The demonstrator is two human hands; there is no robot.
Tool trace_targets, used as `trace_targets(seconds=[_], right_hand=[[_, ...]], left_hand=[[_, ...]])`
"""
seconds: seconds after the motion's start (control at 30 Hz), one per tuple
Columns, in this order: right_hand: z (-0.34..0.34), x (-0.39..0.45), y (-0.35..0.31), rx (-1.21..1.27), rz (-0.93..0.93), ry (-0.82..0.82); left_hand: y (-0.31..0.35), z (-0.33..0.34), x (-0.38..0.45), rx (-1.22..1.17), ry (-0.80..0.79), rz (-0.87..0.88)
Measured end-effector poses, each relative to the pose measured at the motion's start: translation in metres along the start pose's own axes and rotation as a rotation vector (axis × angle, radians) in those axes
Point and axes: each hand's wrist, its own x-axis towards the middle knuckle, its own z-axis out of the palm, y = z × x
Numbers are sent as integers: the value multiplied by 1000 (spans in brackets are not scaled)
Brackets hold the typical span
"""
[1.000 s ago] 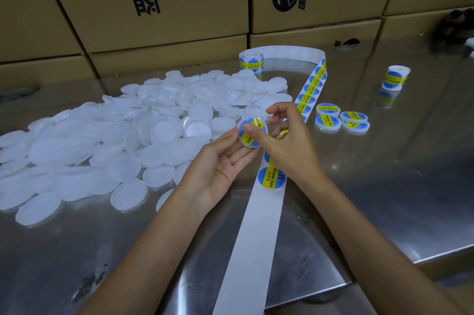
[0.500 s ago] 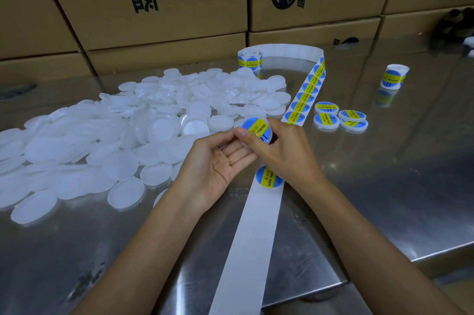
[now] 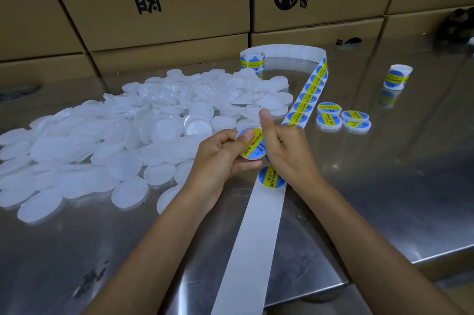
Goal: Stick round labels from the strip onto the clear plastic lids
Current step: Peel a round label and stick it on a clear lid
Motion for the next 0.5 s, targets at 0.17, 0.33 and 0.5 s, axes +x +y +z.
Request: trace_targets(seconds=[0.17, 0.33, 0.5], right_hand=[[3, -7, 2, -113, -8, -133], [4, -8, 3, -161, -29, -114], [0, -7, 1, -177, -41, -58]], left_hand=[[0, -3, 1, -86, 83, 28], [1, -6, 2, -111, 48, 1], [2, -4, 2, 14, -11, -44]])
